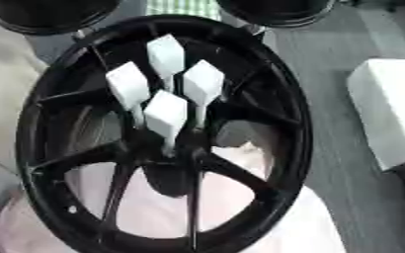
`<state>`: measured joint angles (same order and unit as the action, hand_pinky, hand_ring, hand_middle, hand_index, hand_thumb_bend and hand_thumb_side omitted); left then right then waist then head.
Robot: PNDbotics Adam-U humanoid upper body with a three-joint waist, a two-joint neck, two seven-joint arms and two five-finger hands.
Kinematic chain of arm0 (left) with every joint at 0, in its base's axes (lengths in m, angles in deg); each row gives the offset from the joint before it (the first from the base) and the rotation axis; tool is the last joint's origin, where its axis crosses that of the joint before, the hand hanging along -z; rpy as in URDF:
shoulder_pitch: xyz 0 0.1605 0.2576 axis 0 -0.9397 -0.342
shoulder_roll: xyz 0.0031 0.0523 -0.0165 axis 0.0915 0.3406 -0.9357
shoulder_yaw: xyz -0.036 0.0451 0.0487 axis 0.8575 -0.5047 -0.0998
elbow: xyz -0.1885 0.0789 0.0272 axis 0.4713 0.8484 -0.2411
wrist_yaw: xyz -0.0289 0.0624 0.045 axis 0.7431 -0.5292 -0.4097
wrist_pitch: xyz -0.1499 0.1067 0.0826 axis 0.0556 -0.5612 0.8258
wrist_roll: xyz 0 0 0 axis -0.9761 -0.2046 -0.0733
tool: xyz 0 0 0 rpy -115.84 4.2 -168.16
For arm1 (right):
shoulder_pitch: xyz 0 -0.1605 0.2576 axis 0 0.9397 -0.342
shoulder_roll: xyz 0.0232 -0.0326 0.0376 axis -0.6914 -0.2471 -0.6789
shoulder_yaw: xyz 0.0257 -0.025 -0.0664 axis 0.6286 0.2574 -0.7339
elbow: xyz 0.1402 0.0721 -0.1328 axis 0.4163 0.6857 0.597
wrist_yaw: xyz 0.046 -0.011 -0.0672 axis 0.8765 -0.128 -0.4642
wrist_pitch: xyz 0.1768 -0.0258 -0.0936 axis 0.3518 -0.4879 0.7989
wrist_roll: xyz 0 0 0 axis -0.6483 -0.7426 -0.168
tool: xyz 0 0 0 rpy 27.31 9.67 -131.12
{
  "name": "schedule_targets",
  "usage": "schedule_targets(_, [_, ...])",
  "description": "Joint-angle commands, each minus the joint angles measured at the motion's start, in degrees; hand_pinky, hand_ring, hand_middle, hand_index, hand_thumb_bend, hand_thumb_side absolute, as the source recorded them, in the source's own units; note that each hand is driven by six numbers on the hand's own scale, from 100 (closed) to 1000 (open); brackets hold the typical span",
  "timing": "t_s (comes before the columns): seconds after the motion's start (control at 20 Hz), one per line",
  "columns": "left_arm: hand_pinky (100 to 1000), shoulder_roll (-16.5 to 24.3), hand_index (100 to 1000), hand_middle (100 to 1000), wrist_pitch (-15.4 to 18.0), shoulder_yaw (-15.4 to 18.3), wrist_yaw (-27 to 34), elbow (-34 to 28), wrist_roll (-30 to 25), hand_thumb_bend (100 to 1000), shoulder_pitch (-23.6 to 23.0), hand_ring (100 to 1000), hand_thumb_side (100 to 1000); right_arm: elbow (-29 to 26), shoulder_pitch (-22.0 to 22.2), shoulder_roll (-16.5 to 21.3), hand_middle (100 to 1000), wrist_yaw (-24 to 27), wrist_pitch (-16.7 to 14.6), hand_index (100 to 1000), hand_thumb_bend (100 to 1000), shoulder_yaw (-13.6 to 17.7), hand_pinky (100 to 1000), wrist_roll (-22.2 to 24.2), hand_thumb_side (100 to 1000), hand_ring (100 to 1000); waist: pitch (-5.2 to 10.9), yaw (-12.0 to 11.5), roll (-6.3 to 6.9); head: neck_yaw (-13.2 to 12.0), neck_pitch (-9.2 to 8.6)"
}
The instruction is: Pull the pin out of the wheel hub.
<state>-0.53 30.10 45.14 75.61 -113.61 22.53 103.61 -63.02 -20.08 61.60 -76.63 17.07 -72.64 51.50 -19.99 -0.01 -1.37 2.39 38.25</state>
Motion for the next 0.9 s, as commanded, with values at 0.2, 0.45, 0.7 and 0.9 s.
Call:
schedule_targets(0.2, [684,-3.74,799,746,-2.36,0.99,-2.75,-6.16,-0.73,1000,-3.14,707,635,-2.15,-1.86,0.30,769,-0.01,0.14,825,614,0.85,884,5.51,479,800,1.20,0.01,-0.09,0.62,-0.68])
schedule_targets(0.45, [684,-5.21,798,744,-3.04,1.39,-2.76,-7.36,-0.05,1000,-4.20,706,640,-1.89,-2.04,0.09,768,0.57,0.63,824,628,1.77,884,5.52,476,799,1.22,-0.06,-0.13,0.98,-0.72])
schedule_targets(0.7, [708,-5.72,806,759,-2.55,1.28,-2.47,-7.93,-1.64,1000,-4.67,723,636,-2.37,-3.23,-0.75,775,0.32,0.15,828,635,-0.16,886,7.76,457,807,1.22,-0.09,-0.09,1.38,-0.50])
schedule_targets(0.9, [712,-5.81,802,760,-2.36,1.34,-2.41,-7.77,-2.34,1000,-4.81,725,636,-3.03,-5.11,-2.12,782,0.18,-0.91,829,636,-3.47,888,11.56,413,816,1.07,-0.31,-0.09,2.01,-0.48])
